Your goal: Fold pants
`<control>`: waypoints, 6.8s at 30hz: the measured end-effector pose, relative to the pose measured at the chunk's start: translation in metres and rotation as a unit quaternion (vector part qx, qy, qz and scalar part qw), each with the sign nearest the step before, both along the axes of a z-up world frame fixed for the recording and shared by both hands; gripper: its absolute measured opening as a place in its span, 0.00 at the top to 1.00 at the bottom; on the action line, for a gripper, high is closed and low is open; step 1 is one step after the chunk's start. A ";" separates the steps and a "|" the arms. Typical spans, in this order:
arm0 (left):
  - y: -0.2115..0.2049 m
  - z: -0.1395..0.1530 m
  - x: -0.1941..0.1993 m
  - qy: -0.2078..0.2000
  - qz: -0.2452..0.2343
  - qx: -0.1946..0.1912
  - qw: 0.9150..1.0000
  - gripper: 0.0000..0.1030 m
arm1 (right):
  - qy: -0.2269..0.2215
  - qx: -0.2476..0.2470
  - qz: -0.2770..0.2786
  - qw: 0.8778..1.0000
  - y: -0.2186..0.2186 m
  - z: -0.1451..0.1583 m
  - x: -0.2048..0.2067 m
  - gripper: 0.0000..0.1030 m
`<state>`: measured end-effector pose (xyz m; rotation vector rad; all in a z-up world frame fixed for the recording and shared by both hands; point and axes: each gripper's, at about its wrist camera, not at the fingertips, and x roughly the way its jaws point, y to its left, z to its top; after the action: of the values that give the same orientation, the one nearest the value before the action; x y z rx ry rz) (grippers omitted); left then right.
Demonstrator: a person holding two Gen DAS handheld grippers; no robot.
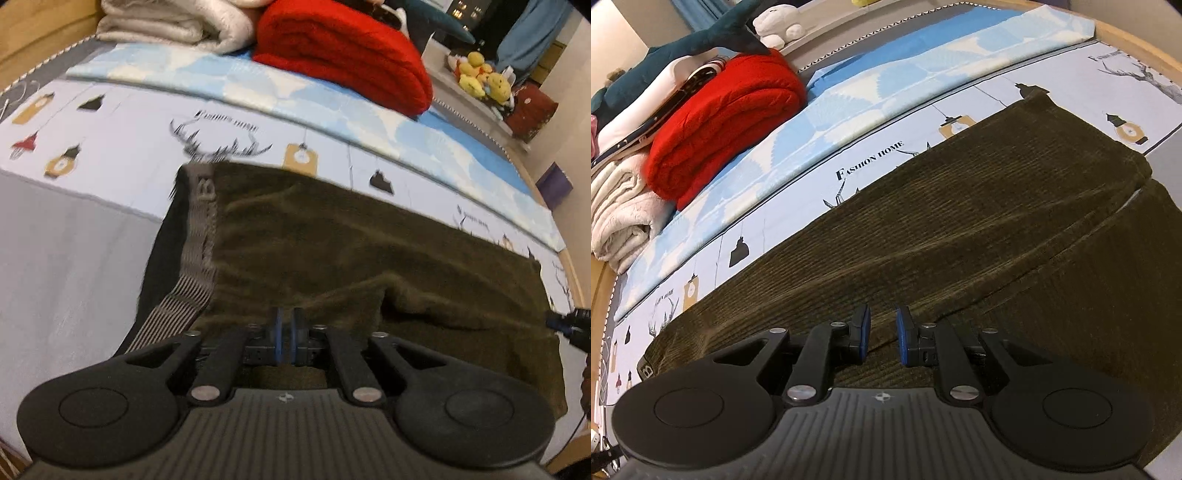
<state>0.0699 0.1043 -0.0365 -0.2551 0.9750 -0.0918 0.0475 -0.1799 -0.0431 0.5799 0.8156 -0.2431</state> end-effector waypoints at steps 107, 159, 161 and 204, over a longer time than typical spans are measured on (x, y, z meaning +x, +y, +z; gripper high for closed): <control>0.084 -0.075 0.018 0.147 0.152 -0.059 0.976 0.77 | 0.005 0.011 -0.043 0.999 -0.009 -0.049 0.139 0.93; 0.089 -0.035 -0.013 0.088 0.122 0.011 0.989 0.84 | -0.179 -0.138 -0.209 0.951 -0.135 0.043 -0.109 1.00; 0.091 -0.032 -0.020 0.083 0.114 0.003 0.990 0.84 | -0.177 -0.121 -0.249 0.944 -0.154 0.040 -0.148 1.00; 0.112 -0.047 -0.033 0.117 0.119 -0.036 0.985 0.81 | -0.173 0.010 -0.242 0.955 -0.199 0.010 -0.191 0.94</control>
<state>0.0374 0.2162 -0.0838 -0.4552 1.1682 0.1252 -0.1434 -0.3794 -0.0330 0.8122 0.3265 -0.5643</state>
